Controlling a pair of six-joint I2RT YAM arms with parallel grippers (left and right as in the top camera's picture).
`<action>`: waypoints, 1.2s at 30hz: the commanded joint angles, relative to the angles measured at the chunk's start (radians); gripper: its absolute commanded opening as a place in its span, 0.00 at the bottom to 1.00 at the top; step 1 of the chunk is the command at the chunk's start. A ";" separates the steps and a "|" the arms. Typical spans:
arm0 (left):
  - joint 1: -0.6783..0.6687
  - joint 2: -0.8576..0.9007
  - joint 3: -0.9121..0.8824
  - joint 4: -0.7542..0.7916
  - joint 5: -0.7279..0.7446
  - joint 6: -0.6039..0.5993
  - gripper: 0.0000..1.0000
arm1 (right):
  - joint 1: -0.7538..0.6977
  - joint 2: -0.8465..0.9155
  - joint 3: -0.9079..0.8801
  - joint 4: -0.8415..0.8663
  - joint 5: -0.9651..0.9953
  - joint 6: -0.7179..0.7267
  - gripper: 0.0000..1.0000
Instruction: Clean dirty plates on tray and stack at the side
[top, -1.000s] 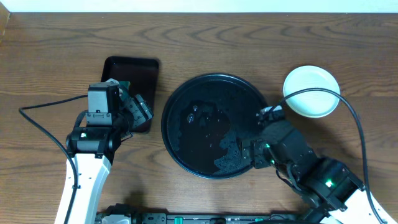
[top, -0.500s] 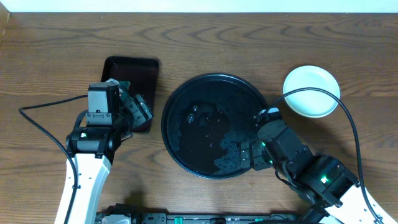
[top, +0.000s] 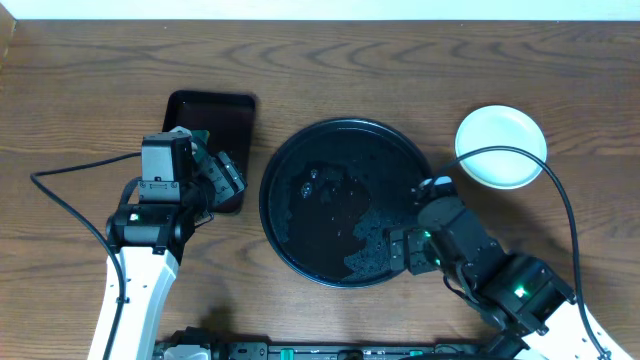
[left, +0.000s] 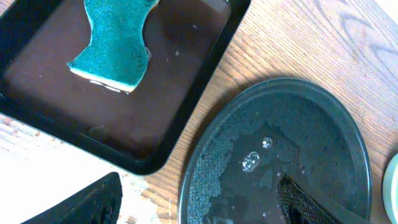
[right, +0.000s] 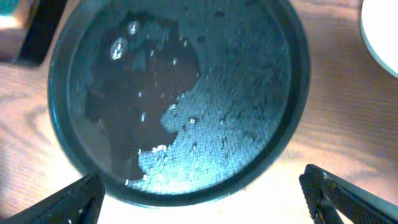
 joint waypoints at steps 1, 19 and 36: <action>0.004 -0.001 -0.003 0.000 0.009 0.014 0.81 | -0.052 -0.056 -0.095 0.083 -0.027 -0.008 0.99; 0.004 -0.001 -0.003 0.000 0.009 0.014 0.81 | -0.266 -0.576 -0.706 0.861 -0.176 -0.134 0.99; 0.004 -0.001 -0.003 0.000 0.009 0.014 0.81 | -0.506 -0.864 -0.808 0.773 -0.171 -0.134 0.99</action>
